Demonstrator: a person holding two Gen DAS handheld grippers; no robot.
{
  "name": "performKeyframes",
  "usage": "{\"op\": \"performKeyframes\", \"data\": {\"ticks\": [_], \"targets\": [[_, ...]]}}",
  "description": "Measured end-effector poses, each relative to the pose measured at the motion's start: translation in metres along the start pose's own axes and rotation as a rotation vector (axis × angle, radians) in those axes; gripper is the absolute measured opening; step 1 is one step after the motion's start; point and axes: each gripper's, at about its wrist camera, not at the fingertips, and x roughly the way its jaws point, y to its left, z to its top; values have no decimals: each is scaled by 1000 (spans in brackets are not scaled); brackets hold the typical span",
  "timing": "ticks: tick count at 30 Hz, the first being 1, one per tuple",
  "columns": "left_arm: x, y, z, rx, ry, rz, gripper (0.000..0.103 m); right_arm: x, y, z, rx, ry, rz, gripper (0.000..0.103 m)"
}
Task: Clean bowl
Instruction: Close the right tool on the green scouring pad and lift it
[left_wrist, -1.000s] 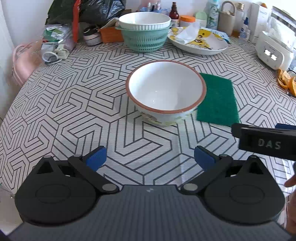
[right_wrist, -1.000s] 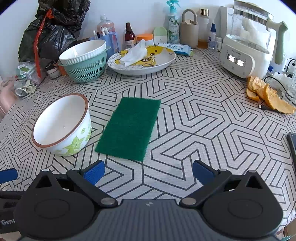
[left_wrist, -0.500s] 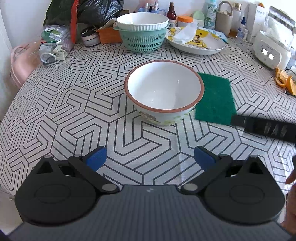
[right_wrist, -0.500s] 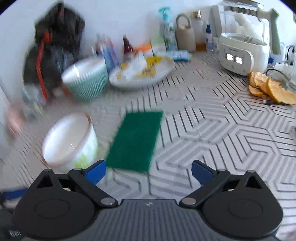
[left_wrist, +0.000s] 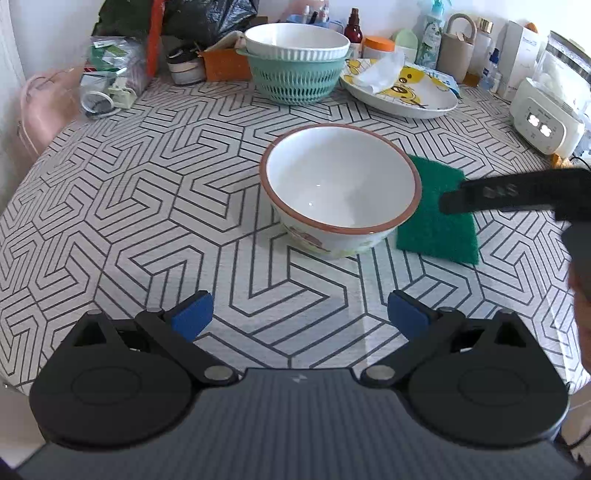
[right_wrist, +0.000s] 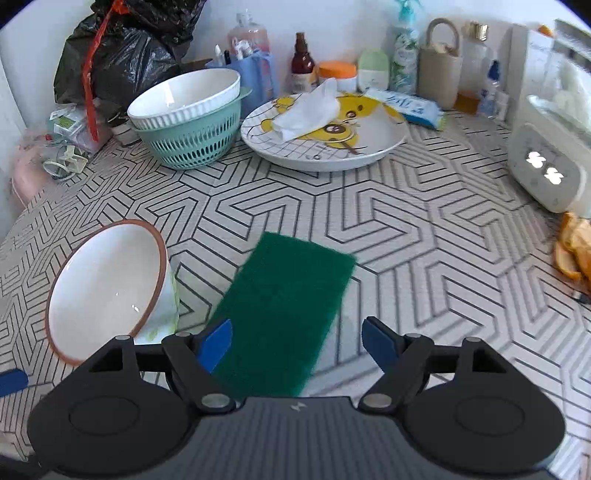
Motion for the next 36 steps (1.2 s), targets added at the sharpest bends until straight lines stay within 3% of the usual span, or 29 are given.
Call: {"op": "performKeyframes", "data": {"ticks": [5, 14, 21, 27, 33, 36], "targets": [[-3, -2, 5, 21, -8, -4, 103, 12, 7, 7, -10, 21, 34, 78], [7, 1, 11, -3, -3, 14, 103, 24, 2, 10, -11, 49, 31, 87], [14, -6, 12, 32, 10, 19, 103, 22, 5, 3, -68, 37, 17, 86], [18, -5, 12, 23, 22, 16, 103, 21, 12, -7, -161, 0, -11, 83], [19, -4, 12, 19, 20, 23, 103, 18, 8, -14, -192, -48, 18, 78], [19, -4, 12, 17, 18, 26, 103, 16, 11, -16, -208, -59, 38, 67]]}}
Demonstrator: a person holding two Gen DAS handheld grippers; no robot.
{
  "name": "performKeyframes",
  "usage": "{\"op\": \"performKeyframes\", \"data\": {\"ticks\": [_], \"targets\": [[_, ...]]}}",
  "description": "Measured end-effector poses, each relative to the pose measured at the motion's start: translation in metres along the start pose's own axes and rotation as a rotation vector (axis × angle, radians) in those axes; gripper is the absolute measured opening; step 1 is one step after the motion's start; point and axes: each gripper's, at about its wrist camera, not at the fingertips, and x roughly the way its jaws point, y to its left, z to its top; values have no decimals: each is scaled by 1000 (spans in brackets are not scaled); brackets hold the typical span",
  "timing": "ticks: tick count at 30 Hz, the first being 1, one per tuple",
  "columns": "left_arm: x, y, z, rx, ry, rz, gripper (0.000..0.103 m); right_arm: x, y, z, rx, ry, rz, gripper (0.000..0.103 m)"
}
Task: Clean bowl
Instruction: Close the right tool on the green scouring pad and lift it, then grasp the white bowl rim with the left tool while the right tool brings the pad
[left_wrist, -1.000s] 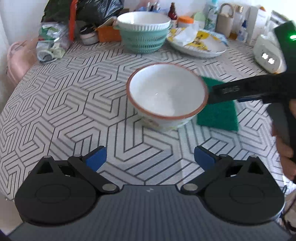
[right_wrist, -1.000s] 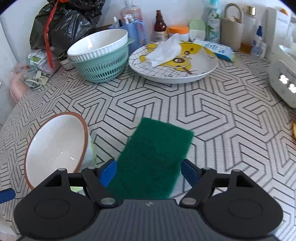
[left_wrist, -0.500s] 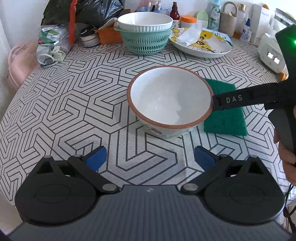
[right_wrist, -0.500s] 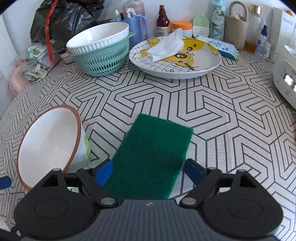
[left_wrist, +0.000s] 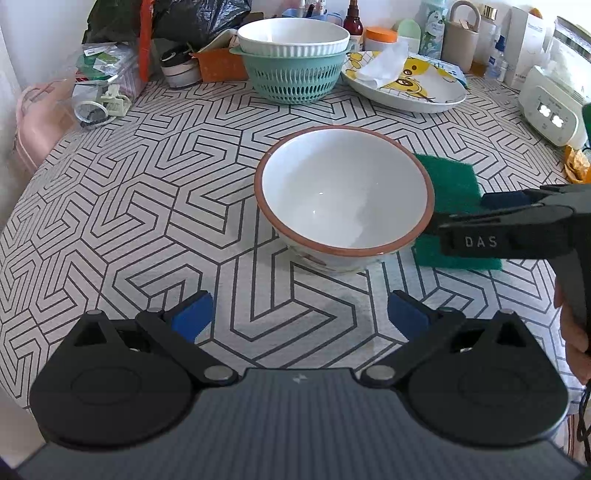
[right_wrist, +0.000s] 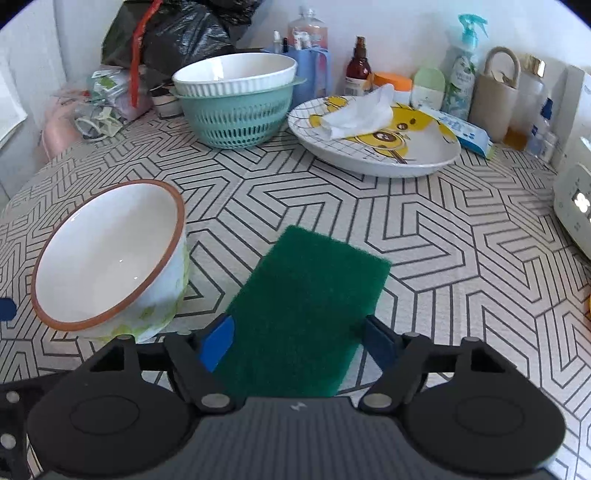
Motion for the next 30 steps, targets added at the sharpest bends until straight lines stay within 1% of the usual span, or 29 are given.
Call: {"op": "performKeyframes", "data": {"ticks": [2, 3, 5, 6, 7, 8, 9, 10, 11, 16, 20, 23, 27, 29, 30], "targets": [[0, 0, 0, -1, -1, 1, 103, -2, -1, 0, 11, -9, 16, 56], [0, 0, -1, -1, -1, 2, 103, -3, -1, -1, 16, -13, 23, 55], [1, 0, -1, 0, 2, 6, 103, -4, -2, -1, 27, -22, 39, 43], [1, 1, -1, 1, 3, 8, 103, -5, -2, -1, 32, -26, 47, 40], [1, 1, -1, 0, 3, 9, 103, -6, -2, -2, 37, -31, 55, 27], [0, 2, -1, -2, 2, 11, 103, -7, -3, -2, 43, -35, 62, 16], [0, 3, -1, -3, 0, 12, 103, -8, -3, -2, 48, -39, 70, 16], [-2, 5, -1, -4, -5, 15, 103, -11, -1, -4, 61, -53, 70, 12], [-4, 6, 0, -4, -13, 18, 103, -15, 0, -6, 69, -69, 61, 10], [-16, 16, 6, 3, -73, 41, 103, -44, 8, -12, 56, -139, 71, 10], [-21, 32, 14, -43, -102, 73, 103, -60, 12, -15, 50, -173, 90, 10], [-18, 46, 22, -90, -94, 62, 103, -69, 14, -16, 52, -192, 114, 10], [-8, 55, 28, -139, -81, 63, 103, -78, 18, -15, 38, -209, 142, 10], [1, 61, 33, -185, -66, 34, 101, -82, 19, -13, 34, -212, 150, 10], [2, 62, 34, -191, -62, 29, 99, -82, 20, -12, 35, -209, 156, 10]]}}
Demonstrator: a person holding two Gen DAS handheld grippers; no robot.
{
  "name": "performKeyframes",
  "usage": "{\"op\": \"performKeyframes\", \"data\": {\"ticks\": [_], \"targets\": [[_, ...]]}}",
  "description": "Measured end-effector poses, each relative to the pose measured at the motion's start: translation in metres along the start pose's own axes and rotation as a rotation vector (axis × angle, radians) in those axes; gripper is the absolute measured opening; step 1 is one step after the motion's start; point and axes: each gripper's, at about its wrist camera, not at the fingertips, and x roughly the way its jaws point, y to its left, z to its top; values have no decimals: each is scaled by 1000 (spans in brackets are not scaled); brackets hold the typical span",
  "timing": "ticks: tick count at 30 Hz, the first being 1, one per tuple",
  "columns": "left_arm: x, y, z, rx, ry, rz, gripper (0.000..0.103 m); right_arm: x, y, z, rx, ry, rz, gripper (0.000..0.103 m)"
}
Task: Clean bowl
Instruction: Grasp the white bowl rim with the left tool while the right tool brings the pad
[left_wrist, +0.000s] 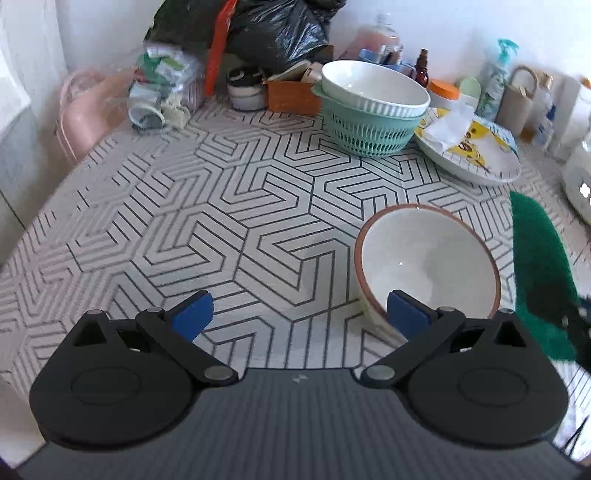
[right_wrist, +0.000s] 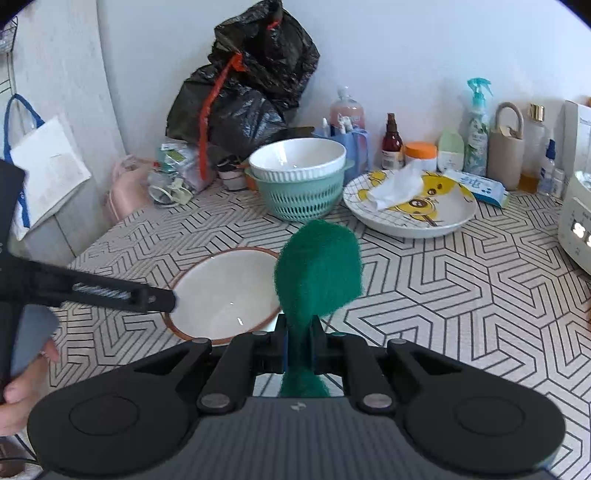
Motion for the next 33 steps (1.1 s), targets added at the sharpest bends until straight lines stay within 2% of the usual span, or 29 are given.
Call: {"op": "performKeyframes", "data": {"ticks": [3, 5, 6, 8, 9, 11, 13, 14, 17, 22, 27, 33], "targets": [[12, -2, 1, -11, 19, -12, 88, 0, 0, 1, 13, 8, 26, 10], [21, -3, 0, -19, 34, -39, 74, 1, 1, 2, 17, 14, 42, 10], [27, -3, 0, -41, 48, -71, 71, 2, 2, 2, 18, 17, 50, 11], [30, -4, -2, -54, 54, -99, 54, 4, 3, 4, 17, 21, 54, 11], [31, -9, -3, -39, 45, -109, 50, 4, 5, 3, 14, 24, 57, 11], [29, -16, -4, -11, 27, -110, 32, 4, 11, 2, 6, 31, 68, 11], [25, -25, -6, 23, 2, -111, 18, 5, 13, 4, 1, 33, 75, 11], [23, -30, -8, 42, -11, -112, 17, 6, 13, 4, -2, 33, 72, 11], [19, -44, -16, 114, -74, -46, 18, 8, 16, 6, -11, 32, 65, 11], [15, -37, -23, 97, -133, -88, 18, 10, 10, 9, 31, 39, 107, 11], [13, -33, -27, 101, -159, -105, 18, 20, 14, 10, 29, 62, 133, 12], [14, -45, -26, 162, -142, -48, 19, 25, 15, 5, 41, 87, 160, 13]]}}
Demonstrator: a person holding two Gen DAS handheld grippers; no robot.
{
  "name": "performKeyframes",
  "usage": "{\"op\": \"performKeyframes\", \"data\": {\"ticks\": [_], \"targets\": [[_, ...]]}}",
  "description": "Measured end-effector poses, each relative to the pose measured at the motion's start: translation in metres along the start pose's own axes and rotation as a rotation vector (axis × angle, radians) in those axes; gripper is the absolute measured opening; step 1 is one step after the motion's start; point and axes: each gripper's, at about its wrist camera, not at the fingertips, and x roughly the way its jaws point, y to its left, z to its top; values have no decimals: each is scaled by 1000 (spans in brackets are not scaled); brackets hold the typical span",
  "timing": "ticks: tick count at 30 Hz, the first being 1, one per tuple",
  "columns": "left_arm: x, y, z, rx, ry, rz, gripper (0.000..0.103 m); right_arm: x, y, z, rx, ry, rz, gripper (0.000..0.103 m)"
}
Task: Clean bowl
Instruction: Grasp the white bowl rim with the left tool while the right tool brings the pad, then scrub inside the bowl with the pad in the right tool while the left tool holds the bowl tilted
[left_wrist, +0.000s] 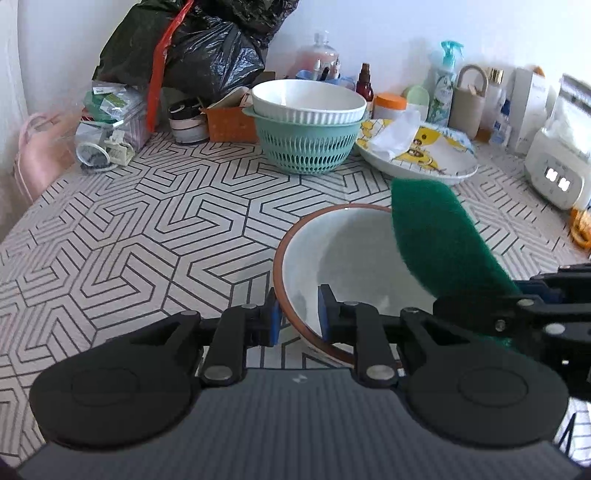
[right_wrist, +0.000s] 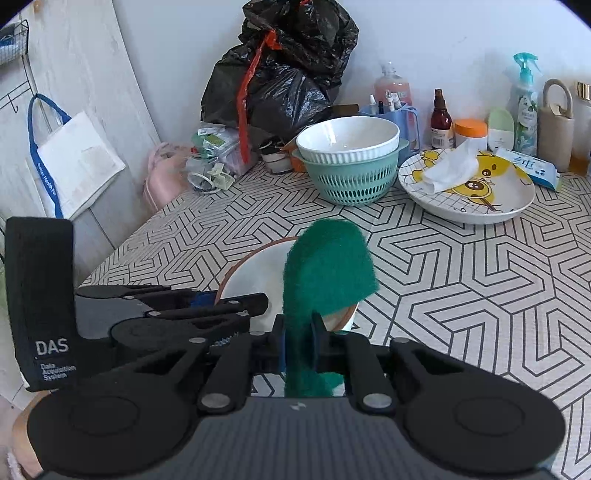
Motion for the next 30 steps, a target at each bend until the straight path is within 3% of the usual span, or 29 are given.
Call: {"op": "performKeyframes", "data": {"ticks": [15, 30], "targets": [[-3, -4, -25, 43, 72, -104, 20, 8, -7, -27, 63, 68, 65, 13], [-11, 0, -47, 17, 32, -218, 21, 27, -39, -29, 218, 106, 127, 11]]}}
